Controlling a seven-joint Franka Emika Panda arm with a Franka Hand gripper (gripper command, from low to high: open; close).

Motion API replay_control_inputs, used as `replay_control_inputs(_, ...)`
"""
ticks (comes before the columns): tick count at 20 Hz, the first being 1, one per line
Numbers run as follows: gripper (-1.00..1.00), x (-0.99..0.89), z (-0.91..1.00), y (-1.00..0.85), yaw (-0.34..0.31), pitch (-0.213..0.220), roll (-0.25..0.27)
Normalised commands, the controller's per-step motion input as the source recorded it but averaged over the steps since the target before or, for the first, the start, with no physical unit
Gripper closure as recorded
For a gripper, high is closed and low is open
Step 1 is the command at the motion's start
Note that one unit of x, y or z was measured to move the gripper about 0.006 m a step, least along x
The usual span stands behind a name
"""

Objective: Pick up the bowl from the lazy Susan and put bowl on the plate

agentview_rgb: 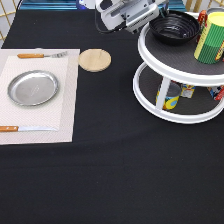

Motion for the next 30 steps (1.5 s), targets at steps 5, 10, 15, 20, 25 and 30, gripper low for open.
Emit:
replay_control_inputs(5, 1.0, -0.14, 0.03, 0.32, -0.017, -0.018, -0.13)
replay_control_inputs(10, 1.0, -0.02, 0.07, 0.28, -0.02, -0.043, -0.126)
replay_control_inputs(15, 1.0, 0.02, 0.16, 0.1, -0.033, -0.023, -0.075)
replay_control_inputs(20, 1.0, 0.03, 0.36, 0.01, -0.023, 0.0, -0.032)
replay_control_inputs(25, 1.0, 0.04, 0.64, -0.42, -0.059, 0.0, 0.016)
replay_control_inputs(30, 1.0, 0.15, 0.62, -0.74, -0.08, -0.023, 0.016)
